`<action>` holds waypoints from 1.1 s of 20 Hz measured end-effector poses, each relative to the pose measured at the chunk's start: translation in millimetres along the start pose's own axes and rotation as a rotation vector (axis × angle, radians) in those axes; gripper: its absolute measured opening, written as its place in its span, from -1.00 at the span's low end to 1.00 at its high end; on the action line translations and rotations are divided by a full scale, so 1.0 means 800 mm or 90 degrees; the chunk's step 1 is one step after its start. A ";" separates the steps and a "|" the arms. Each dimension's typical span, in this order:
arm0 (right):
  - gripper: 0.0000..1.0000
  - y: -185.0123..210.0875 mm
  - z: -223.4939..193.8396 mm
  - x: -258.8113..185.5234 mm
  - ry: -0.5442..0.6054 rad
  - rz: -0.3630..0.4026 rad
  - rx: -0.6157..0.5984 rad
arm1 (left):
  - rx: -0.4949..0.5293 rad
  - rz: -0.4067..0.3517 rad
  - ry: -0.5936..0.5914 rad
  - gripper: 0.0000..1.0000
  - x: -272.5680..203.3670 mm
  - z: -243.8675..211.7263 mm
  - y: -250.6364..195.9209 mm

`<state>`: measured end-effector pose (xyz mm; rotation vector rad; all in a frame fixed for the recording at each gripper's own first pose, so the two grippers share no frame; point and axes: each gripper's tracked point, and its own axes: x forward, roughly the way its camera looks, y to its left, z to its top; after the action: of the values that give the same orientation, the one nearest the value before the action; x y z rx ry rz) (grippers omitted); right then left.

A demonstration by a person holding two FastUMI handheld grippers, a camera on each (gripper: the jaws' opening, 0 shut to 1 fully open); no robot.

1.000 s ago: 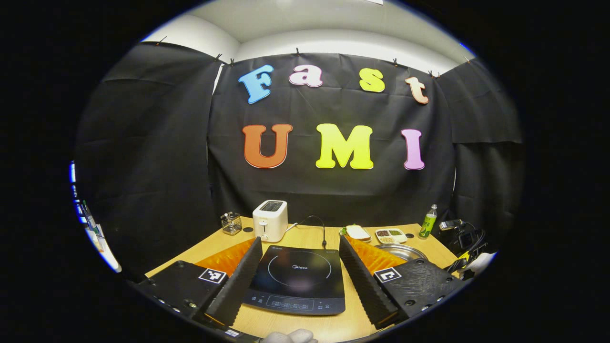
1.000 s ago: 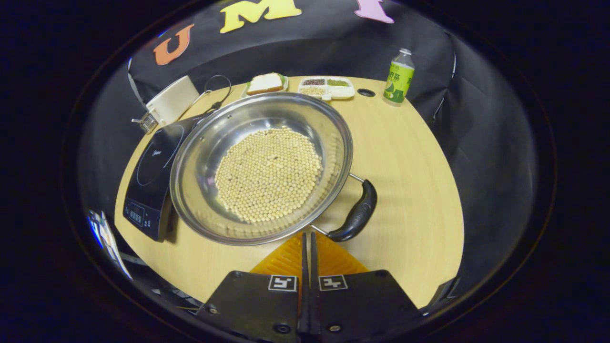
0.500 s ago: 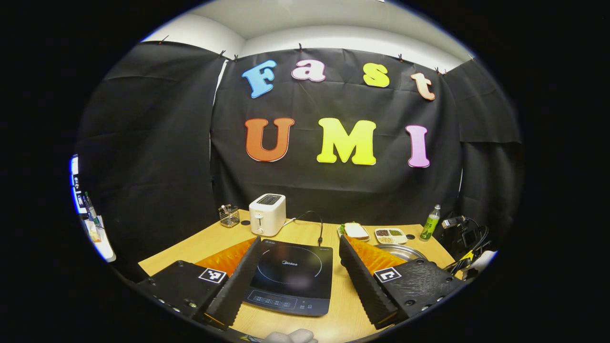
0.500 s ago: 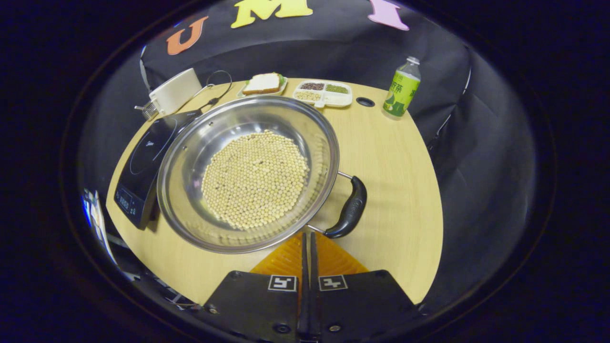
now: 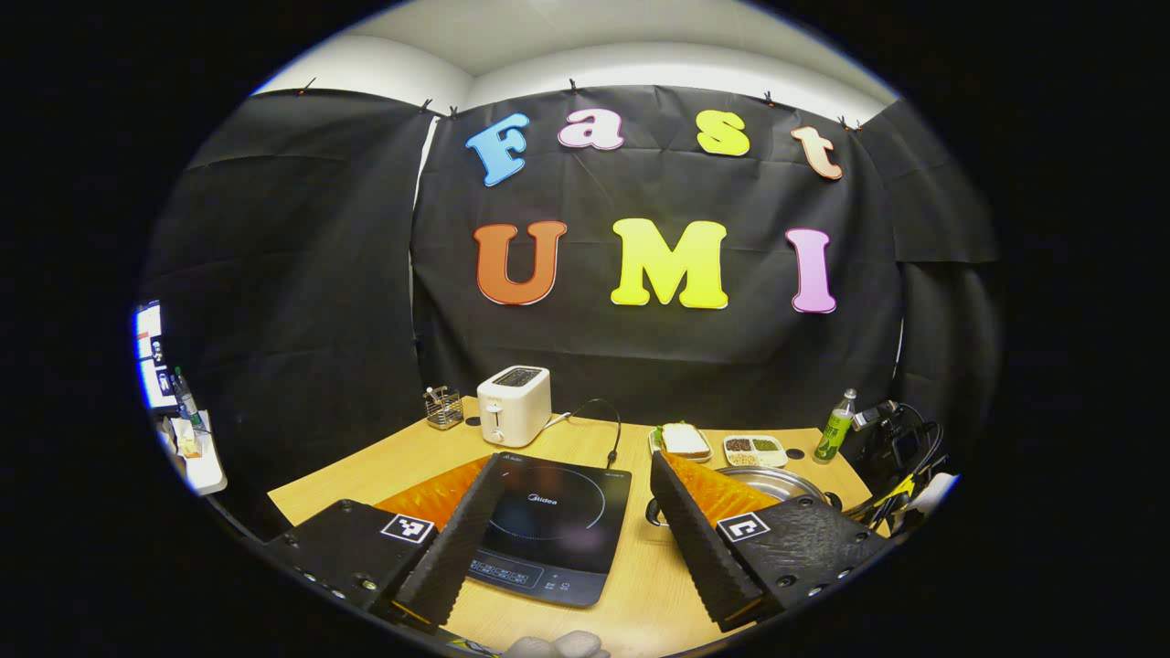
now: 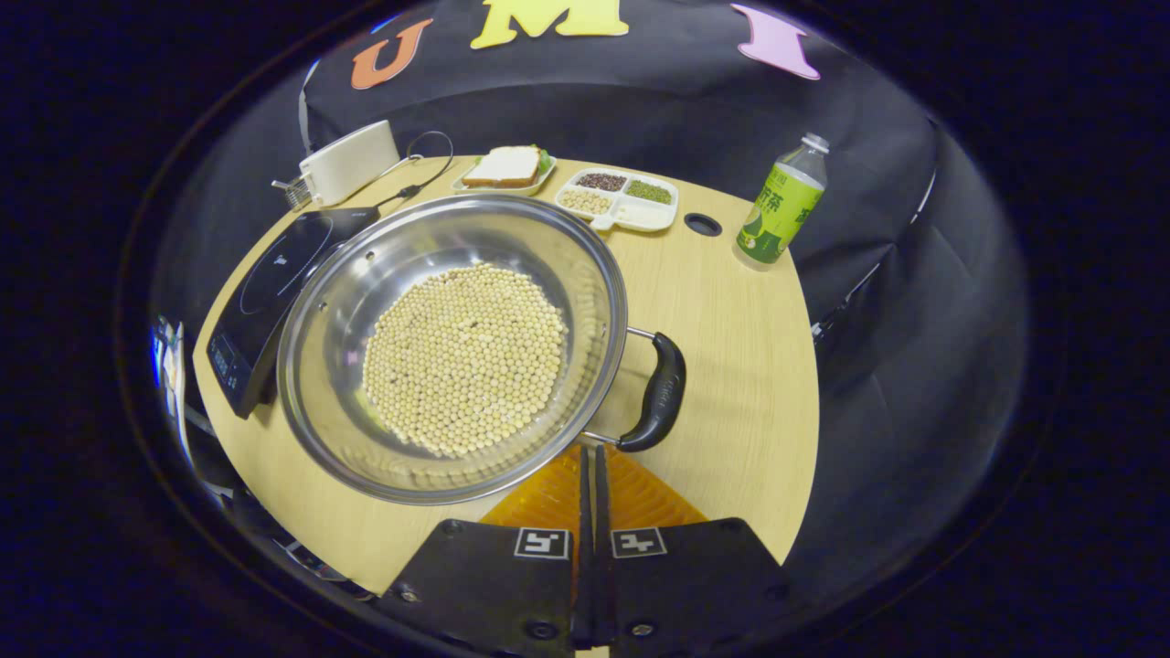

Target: First push the handle of the pot to place it horizontally, then grasp the pot with both hands and set it on the induction cooktop.

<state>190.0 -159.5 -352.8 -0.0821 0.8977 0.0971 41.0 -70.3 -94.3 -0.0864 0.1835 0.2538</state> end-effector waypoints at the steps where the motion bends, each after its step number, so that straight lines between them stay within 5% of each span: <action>1: -0.98 -0.003 0.004 0.000 -0.003 0.004 -0.002 | 0.004 0.003 0.001 0.93 -0.001 0.002 -0.005; 10: -0.98 -0.017 0.005 0.002 -0.022 0.006 -0.011 | 0.020 0.005 0.008 0.92 0.013 -0.005 -0.038; 18: -0.89 -0.012 -0.032 -0.073 -0.087 -0.068 0.050 | 0.038 -0.087 0.027 0.93 0.032 -0.022 -0.029; 21: -0.58 0.010 -0.051 -0.110 -0.118 -0.083 0.086 | 0.057 -0.129 0.034 0.94 0.032 -0.032 -0.018; 22: -0.33 0.019 -0.053 -0.124 -0.131 -0.087 0.099 | 0.058 -0.142 0.038 0.94 0.031 -0.036 -0.014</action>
<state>93.9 -154.3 -301.9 0.0115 0.6894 -0.0896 62.9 -78.4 -126.9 -0.0229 0.2428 0.0198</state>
